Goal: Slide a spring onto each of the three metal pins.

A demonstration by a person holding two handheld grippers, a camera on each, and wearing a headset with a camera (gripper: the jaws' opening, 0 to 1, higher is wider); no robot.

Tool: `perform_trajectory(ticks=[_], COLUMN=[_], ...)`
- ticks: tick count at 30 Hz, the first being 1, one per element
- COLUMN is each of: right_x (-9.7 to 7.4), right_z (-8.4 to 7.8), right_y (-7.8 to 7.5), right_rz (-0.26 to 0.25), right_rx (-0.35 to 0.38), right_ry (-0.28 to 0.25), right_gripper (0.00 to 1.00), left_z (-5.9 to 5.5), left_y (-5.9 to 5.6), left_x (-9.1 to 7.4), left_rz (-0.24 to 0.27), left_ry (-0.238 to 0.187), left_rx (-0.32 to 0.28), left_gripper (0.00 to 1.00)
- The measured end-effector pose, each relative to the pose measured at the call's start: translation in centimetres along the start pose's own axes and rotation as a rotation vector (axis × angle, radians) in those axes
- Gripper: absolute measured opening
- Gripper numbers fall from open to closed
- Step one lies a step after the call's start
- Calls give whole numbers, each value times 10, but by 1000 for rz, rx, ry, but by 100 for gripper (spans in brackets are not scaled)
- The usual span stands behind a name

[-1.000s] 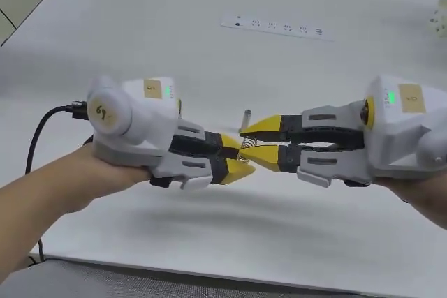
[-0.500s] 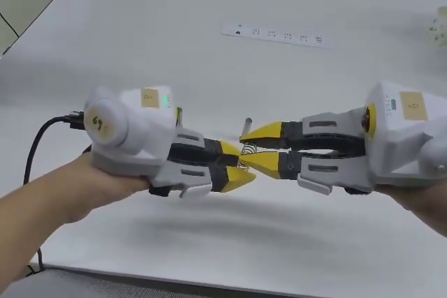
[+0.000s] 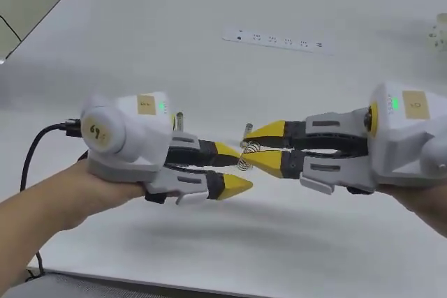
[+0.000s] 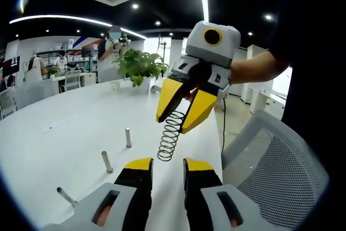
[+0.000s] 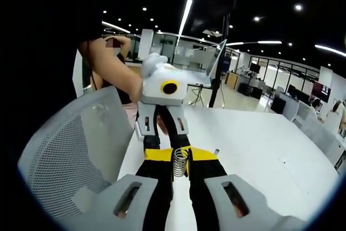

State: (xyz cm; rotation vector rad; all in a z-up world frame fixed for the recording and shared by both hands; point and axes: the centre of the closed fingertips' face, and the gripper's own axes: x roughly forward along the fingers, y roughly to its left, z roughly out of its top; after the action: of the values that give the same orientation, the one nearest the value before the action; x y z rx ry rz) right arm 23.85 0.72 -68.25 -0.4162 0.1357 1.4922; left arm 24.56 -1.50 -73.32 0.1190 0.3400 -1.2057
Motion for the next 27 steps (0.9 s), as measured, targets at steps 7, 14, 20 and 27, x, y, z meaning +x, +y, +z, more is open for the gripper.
perform_trajectory(ticks=[7,14,20,27], right_x=[0,-3,-6,-9], right_z=[-2,-6,-7,-9], right_y=[0,-3,-7,-11], right_rz=[-3,-19,-39,-60], right_rx=[-4,-2,-2,3], right_ry=[12,24,34,42], right_gripper=[7,7,7,7], left_z=[-4,-9,-17,-30], left_y=[12,26,39,55], left_x=[-13,-33,-53,-76], left_rz=[54,122,192,280], left_ry=[4,9,13,24], left_rx=[-8,-22,-48,-72], left_gripper=[23,33,43,53])
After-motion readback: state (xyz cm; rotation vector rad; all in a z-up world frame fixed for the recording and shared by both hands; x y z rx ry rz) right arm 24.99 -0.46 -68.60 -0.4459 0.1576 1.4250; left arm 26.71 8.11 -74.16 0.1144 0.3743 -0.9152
